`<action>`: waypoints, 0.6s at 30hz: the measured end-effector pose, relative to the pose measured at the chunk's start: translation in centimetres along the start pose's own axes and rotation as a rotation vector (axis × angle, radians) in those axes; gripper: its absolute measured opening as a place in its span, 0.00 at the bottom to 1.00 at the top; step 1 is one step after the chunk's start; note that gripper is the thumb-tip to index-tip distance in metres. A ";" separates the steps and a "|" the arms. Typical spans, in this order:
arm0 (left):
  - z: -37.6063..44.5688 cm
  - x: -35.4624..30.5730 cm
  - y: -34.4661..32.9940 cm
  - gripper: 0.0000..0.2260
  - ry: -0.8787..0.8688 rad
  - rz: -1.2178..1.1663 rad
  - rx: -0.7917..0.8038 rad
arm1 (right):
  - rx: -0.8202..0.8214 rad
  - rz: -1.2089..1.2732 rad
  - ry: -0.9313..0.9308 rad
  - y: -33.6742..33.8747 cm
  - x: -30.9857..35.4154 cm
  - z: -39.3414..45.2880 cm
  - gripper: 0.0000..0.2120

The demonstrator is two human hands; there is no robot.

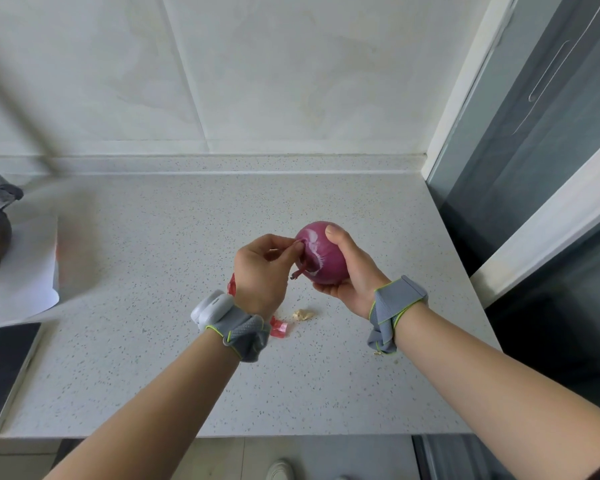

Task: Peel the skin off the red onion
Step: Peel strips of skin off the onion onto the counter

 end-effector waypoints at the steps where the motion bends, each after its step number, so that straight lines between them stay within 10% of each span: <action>1: 0.0 -0.1 0.0 0.03 -0.025 0.045 -0.017 | -0.009 0.011 0.000 -0.1 -0.1 -0.1 0.19; 18: 0.2 -0.4 0.6 0.10 -0.042 0.131 -0.258 | -0.061 0.068 0.071 -1.1 -0.2 -0.3 0.26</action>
Point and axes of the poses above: each hand's wrist, its own z-axis towards the middle knuckle, its own y-axis out of the back of the hand, x = y × z, the point moved 6 cm from there along z, towards the middle knuckle, and after that the axes turned 8 degrees about y, right-handed, at the moved point
